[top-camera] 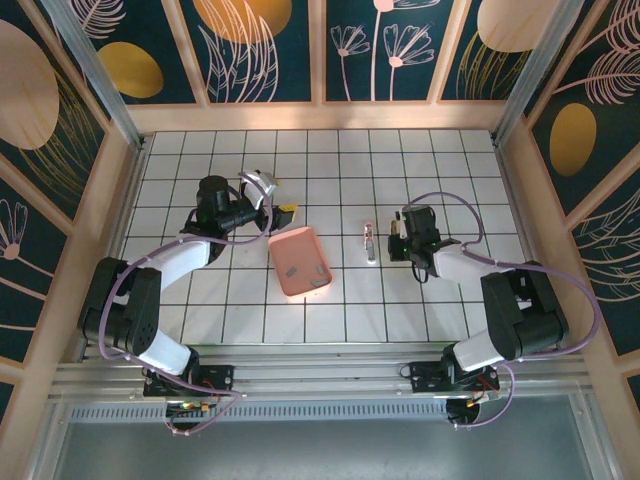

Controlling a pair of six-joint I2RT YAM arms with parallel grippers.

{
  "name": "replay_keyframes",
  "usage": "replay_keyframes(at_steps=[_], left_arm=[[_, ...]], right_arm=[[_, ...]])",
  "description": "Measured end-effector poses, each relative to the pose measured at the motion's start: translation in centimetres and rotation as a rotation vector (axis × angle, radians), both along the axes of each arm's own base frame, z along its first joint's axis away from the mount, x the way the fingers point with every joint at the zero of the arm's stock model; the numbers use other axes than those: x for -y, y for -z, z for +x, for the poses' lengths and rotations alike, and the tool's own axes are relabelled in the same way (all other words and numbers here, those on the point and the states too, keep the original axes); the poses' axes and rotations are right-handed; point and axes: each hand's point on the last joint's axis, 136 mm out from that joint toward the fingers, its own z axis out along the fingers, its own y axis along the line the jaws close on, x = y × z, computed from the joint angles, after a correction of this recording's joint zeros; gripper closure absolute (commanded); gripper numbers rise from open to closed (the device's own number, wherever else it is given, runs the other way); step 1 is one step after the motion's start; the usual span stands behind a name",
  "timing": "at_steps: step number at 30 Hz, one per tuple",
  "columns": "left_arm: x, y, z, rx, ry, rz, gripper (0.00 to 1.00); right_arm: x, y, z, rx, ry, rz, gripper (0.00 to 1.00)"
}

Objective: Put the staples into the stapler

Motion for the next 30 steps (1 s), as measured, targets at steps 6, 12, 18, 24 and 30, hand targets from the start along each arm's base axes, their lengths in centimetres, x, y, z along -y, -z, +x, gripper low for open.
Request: replay_keyframes(at_steps=[6, 12, 18, 24, 30], left_arm=[[0.0, 0.0, 0.0, 0.001, 0.000, 0.001, 0.20], [0.1, 0.0, -0.1, 0.001, 0.003, 0.001, 0.20], [0.3, 0.0, -0.2, 0.002, 0.008, 0.001, 0.20], [0.3, 0.0, -0.2, 0.001, 0.008, 0.001, 0.20], [0.3, 0.1, -0.2, -0.003, 0.008, 0.003, 0.20]], right_arm=[[0.1, -0.4, 0.0, 0.007, 0.003, 0.002, 0.83], [0.3, -1.1, 0.1, 0.028, 0.014, 0.002, 0.83], [0.5, -1.0, 0.0, 0.020, 0.015, -0.002, 0.84], [0.5, -0.9, -0.1, 0.016, 0.015, -0.002, 0.83], [0.5, -0.8, -0.1, 0.013, 0.015, -0.003, 0.84]])
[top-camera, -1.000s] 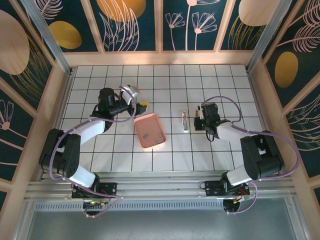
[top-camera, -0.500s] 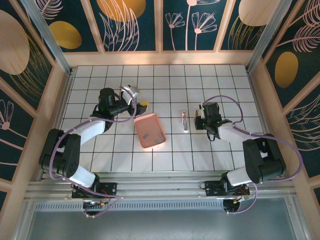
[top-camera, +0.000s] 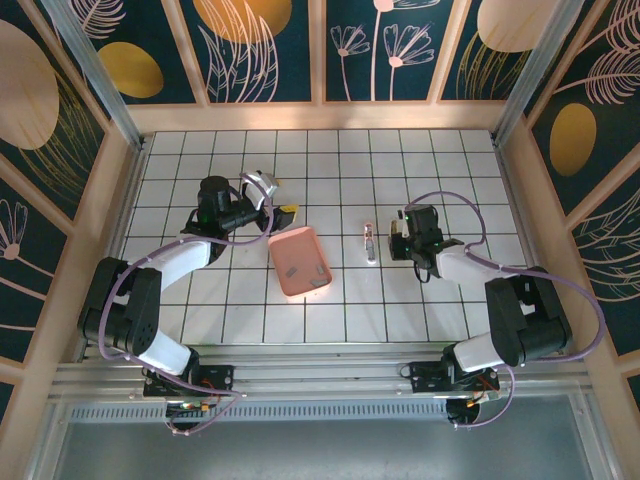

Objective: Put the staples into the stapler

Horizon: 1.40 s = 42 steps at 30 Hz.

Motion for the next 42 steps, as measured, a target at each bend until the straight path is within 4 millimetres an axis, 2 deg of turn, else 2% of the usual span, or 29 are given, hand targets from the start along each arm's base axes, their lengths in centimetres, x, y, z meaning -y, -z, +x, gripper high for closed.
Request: replay_keyframes(at_steps=[12, 20, 28, 42], left_arm=[[0.0, 0.1, 0.0, 0.003, -0.001, 0.005, 0.20], [0.0, 0.2, 0.0, -0.003, -0.001, 0.007, 0.20], [0.0, 0.2, 0.0, -0.003, -0.001, 0.008, 0.20], [0.0, 0.2, 0.0, -0.003, 0.000, 0.008, 0.20]], right_arm=[[-0.1, 0.7, -0.1, -0.022, -0.007, 0.001, 0.84], [-0.2, 0.6, 0.0, -0.018, -0.006, 0.002, 0.84], [-0.3, -0.4, 0.3, 0.009, -0.003, 0.015, 0.84], [-0.3, 0.3, 0.2, -0.015, 0.011, 0.020, 0.84]])
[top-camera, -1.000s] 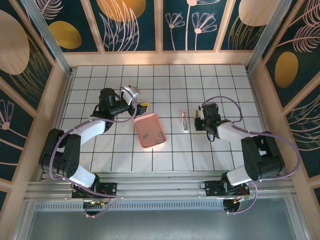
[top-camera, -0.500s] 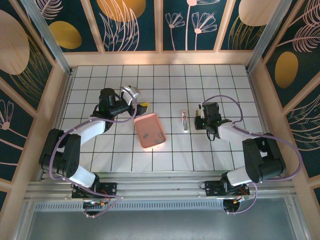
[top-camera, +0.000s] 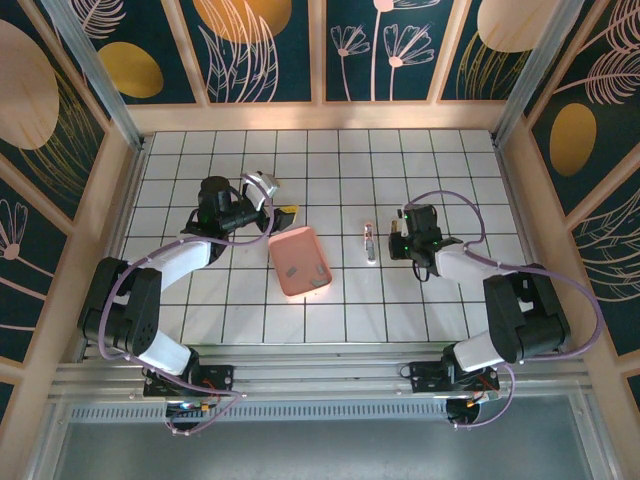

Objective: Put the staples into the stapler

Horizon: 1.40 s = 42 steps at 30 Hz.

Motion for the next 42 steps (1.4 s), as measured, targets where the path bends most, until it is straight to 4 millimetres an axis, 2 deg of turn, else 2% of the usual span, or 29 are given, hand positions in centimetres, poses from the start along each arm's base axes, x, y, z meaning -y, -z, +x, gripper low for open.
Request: replay_keyframes(at_steps=[25, 42], left_arm=[[0.03, 0.05, -0.10, 0.001, 0.003, 0.006, 0.20], [0.03, 0.06, -0.12, 0.000, 0.003, 0.006, 0.20]], right_arm=[[-0.09, 0.64, -0.06, -0.020, -0.003, -0.002, 0.83], [-0.12, 0.96, 0.07, -0.035, 0.003, -0.003, 0.76]])
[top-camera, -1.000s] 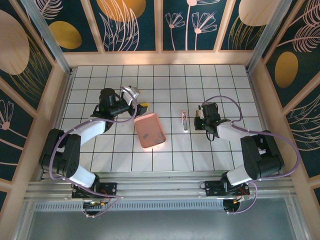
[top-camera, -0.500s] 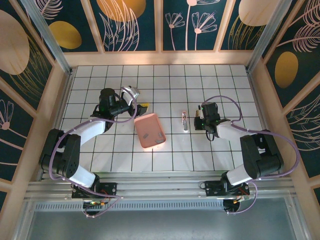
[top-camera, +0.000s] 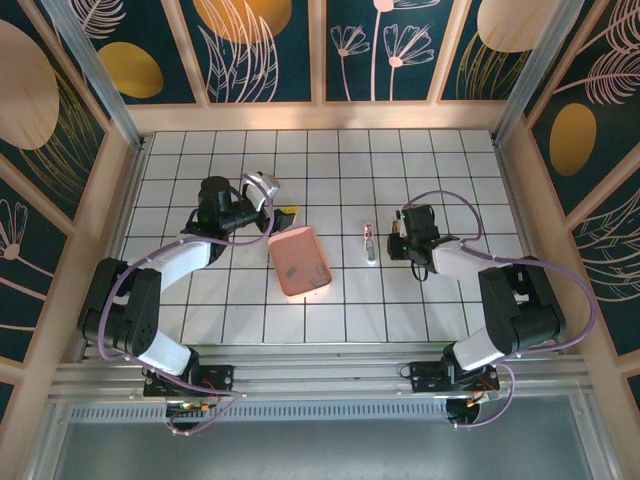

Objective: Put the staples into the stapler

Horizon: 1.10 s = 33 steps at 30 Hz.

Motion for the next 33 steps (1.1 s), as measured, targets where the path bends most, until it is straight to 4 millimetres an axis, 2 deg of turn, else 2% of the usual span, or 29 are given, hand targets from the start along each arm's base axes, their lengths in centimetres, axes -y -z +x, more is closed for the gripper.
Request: replay_keyframes(at_steps=[10, 16, 20, 24, 33], left_arm=[[0.0, 0.0, 0.0, 0.001, 0.000, 0.000, 0.20], [0.0, 0.0, 0.0, 0.003, 0.001, 0.002, 0.20], [0.0, -0.1, 0.0, 0.005, 0.001, 0.001, 0.20], [0.0, -0.2, 0.0, 0.006, 0.001, 0.000, 0.20], [0.0, -0.2, 0.0, 0.006, 0.001, 0.000, 0.20]], right_arm=[[0.1, -0.2, 0.1, -0.011, 0.014, -0.002, 0.68], [0.2, -2.3, 0.5, 0.022, 0.040, 0.025, 0.68], [1.7, -3.4, 0.5, 0.015, 0.118, 0.089, 0.68], [2.8, -2.9, 0.3, -0.029, 0.186, 0.166, 0.68], [1.6, -0.6, -0.8, -0.148, 0.188, 0.270, 0.69]])
